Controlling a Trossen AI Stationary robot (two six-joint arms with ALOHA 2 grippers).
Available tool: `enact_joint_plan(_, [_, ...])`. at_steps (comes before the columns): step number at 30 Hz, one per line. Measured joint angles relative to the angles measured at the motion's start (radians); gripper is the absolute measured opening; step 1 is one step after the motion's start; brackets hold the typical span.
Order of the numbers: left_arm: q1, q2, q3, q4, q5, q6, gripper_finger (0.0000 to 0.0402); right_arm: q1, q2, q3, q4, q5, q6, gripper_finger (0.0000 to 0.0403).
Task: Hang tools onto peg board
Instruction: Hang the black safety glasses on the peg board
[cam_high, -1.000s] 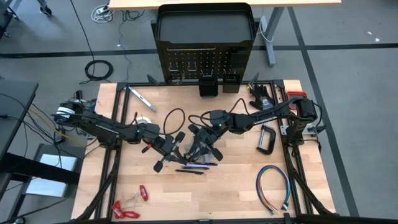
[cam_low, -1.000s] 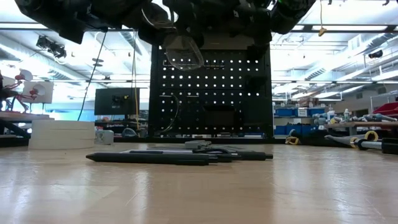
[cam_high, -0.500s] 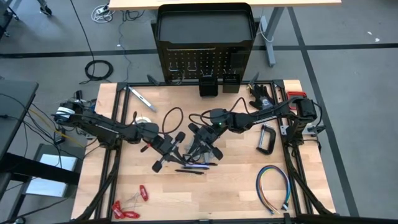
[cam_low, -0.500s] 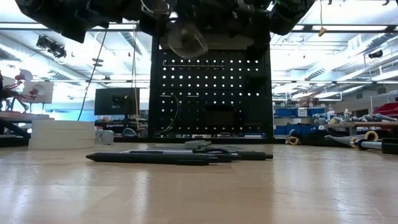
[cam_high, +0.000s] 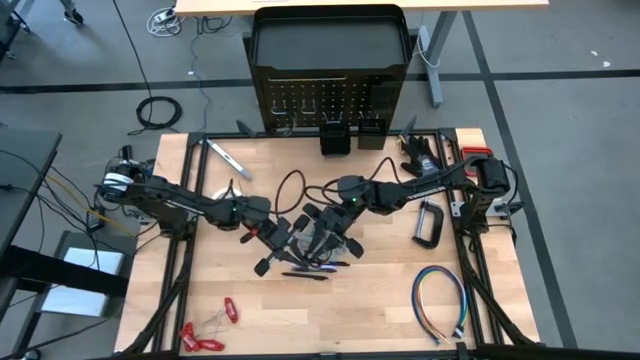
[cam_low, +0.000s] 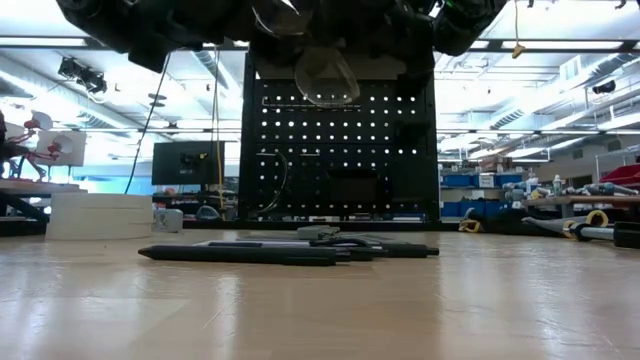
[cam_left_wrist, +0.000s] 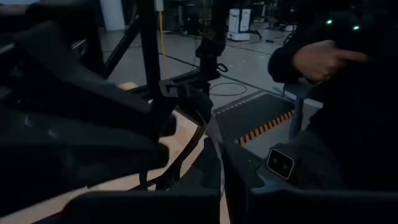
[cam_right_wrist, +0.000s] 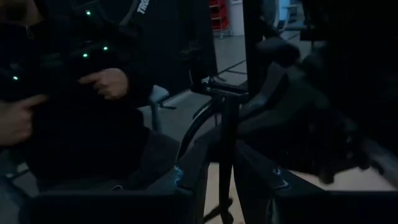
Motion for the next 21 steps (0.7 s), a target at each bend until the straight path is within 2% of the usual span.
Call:
enact_joint_plan(14, [-0.001, 0.0, 0.0, -0.031, 0.013, -0.004, 0.0003, -0.023, 0.0, 0.0, -0.013, -0.192, 0.082, 0.0082])
enact_joint_plan(16, [0.0, 0.0, 0.0, -0.033, 0.007, -0.004, 0.0003, -0.023, 0.0, 0.0, -0.014, -0.184, 0.077, 0.0082])
enact_joint_plan(21, [-0.003, 0.0, 0.0, -0.02, 0.004, -0.006, 0.0003, -0.025, 0.0, 0.0, -0.046, -0.066, -0.021, 0.0082])
